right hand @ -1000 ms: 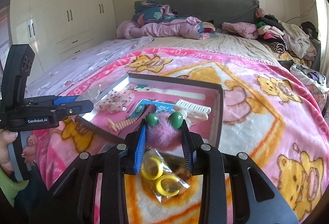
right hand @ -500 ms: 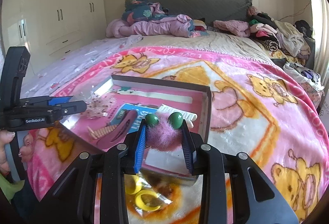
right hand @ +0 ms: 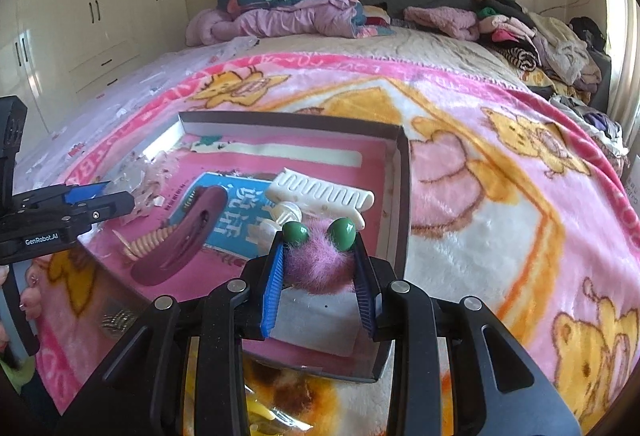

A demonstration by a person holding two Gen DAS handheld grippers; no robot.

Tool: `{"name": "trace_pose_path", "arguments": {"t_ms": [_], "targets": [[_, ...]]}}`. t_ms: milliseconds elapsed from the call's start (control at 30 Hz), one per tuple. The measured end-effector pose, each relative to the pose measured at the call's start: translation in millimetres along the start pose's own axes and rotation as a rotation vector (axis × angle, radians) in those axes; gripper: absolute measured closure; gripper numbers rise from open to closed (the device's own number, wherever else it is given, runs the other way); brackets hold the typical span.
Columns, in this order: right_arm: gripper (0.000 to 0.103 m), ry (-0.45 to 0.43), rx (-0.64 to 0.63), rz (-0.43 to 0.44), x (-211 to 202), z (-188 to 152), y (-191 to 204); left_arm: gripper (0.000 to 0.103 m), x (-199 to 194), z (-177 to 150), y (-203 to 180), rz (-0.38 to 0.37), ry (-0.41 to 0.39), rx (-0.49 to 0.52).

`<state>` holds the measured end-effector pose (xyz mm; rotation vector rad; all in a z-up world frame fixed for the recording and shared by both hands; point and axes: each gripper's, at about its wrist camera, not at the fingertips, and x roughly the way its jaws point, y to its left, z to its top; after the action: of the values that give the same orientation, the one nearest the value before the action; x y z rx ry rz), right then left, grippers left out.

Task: Organize jewelry
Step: 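Open the left gripper to drop the card while the right opens to drop the pompom in the tray, then withdraw the left gripper toward the silver ring box while the right moves to the yellow rings bag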

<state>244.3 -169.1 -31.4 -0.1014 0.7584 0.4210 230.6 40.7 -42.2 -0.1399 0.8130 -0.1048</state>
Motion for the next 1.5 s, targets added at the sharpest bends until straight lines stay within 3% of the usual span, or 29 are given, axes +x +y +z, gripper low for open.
{"name": "trace_pose_path", "arguments": {"t_ms": [200,633,867,967,1500], "targets": [[0.068,0.007,0.007,-0.001,1.5,-0.6,-1.2,0.055,2.6,-2.0,1.7,0.003,0.010,-0.008],[0.035,-0.036,0.028,0.015,-32.3,-9.0,-1.7,0.028,-15.9,-4.0,-4.3,-0.004,-0.016,-0.001],[0.032,-0.052,0.009,0.017,-51.7,-15.0,3.3,0.016,-33.4,-7.6,-12.2,-0.004,-0.036,0.007],[0.026,-0.063,0.008,0.018,-58.3,-18.5,4.2,0.015,-39.9,-9.9,-13.3,0.000,-0.042,0.008],[0.026,-0.033,-0.050,0.046,-71.0,-44.9,13.9,0.014,-63.2,-37.2,-16.0,0.029,-0.029,-0.008]]}}
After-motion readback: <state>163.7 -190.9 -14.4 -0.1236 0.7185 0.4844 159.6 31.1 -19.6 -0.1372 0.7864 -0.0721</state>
